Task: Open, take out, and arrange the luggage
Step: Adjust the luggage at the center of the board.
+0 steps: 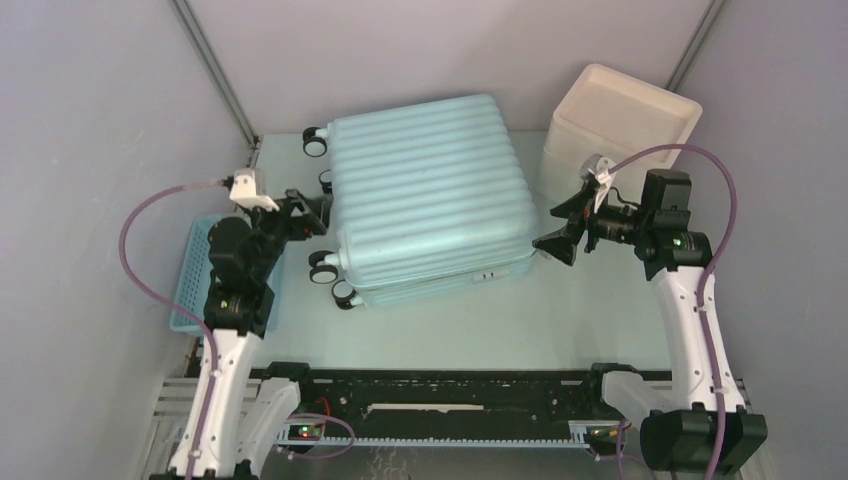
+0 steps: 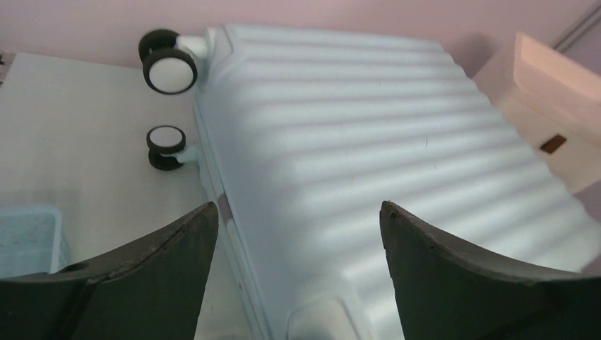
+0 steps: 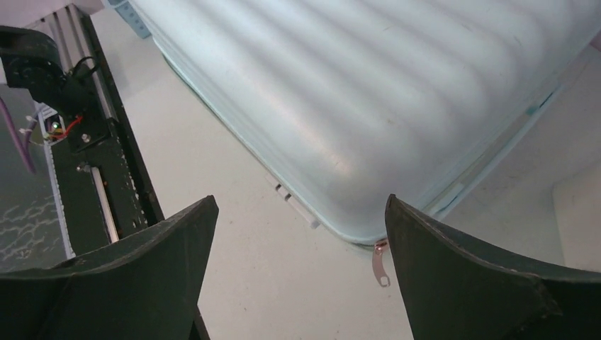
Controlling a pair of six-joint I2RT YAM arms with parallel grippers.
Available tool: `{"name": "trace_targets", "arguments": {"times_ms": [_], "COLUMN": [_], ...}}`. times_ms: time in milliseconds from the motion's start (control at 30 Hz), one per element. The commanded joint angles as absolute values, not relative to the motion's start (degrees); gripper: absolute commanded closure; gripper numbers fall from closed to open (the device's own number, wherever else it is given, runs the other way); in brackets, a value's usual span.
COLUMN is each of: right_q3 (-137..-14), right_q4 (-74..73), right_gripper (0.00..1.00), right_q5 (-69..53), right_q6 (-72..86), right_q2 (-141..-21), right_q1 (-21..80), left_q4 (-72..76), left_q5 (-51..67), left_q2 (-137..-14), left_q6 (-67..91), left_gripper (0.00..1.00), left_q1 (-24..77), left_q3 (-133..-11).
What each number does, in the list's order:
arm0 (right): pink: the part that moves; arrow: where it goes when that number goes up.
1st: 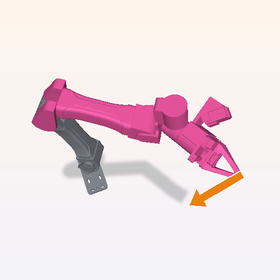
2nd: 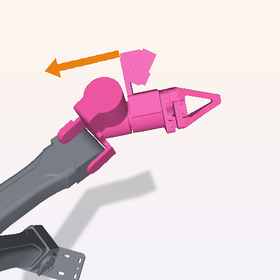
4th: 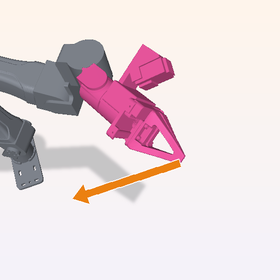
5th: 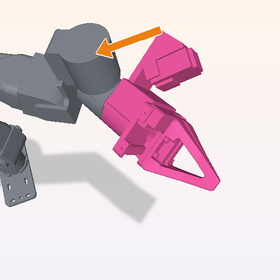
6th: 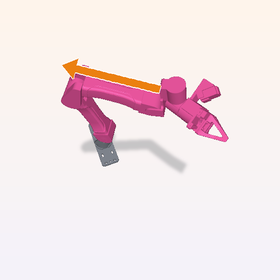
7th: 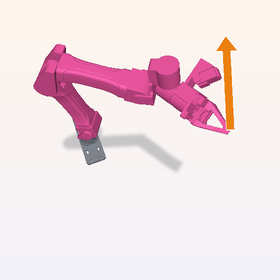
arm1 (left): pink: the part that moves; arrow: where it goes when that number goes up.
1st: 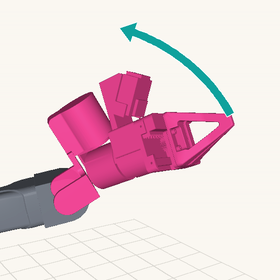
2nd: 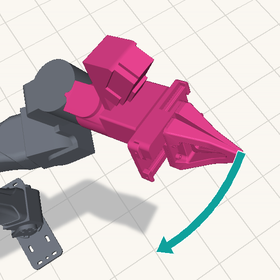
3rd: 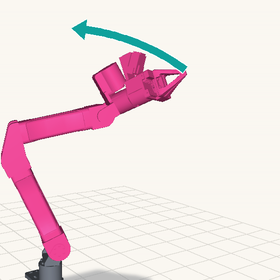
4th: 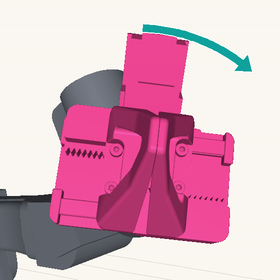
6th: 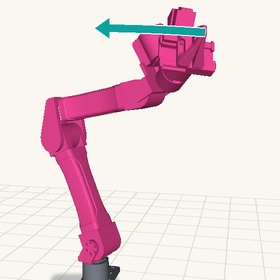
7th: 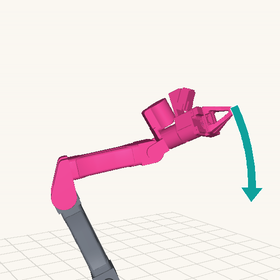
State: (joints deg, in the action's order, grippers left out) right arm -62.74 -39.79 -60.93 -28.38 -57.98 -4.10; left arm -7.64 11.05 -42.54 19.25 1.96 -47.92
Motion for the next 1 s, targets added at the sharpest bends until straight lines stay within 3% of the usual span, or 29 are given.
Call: {"name": "trace_targets", "arguments": {"times_ms": [0,67,233,433,633,967], "right_q3": [-66.1,-66.1,-65.8,-61.1,-59.5,-57.9], "right_q4": [-33.7,-31.0,-27.4,-19.5,-18.1,-24.2], "right_gripper": [0.08,0.13,0.44,0.72,0.76,0.82], "right_q5": [-62.8,-59.7,-51.4,-43.1,-38.9,-63.1], "right_q6": [-23.8,-20.5,-11.2,-5.1,-5.7,-14.2], "right_q2": [-62.0,-63.2,-67.2,-68.0,-72.0,-74.3], "right_q1": [-4.3,-4.4,-5.7,-4.6,2.0,10.7], "left_q4": [-4.9,-5.1,-7.2,-9.1,-9.9,-9.3], "left_q5": [14.7,13.9,11.5,11.0,11.1,11.5], "left_q2": [-33.7,-29.7,-22.9,-24.8,-25.7,-23.2], "left_q6": [14.9,14.0,11.8,11.8,11.7,11.3], "left_gripper": [0.12,0.12,0.12,0.14,0.15,0.16], "left_q1": [1.8,1.8,1.8,1.8,1.8,1.8], "left_q3": [-40.6,-37.5,-33.8,-34.8,-35.5,-35.6]}}
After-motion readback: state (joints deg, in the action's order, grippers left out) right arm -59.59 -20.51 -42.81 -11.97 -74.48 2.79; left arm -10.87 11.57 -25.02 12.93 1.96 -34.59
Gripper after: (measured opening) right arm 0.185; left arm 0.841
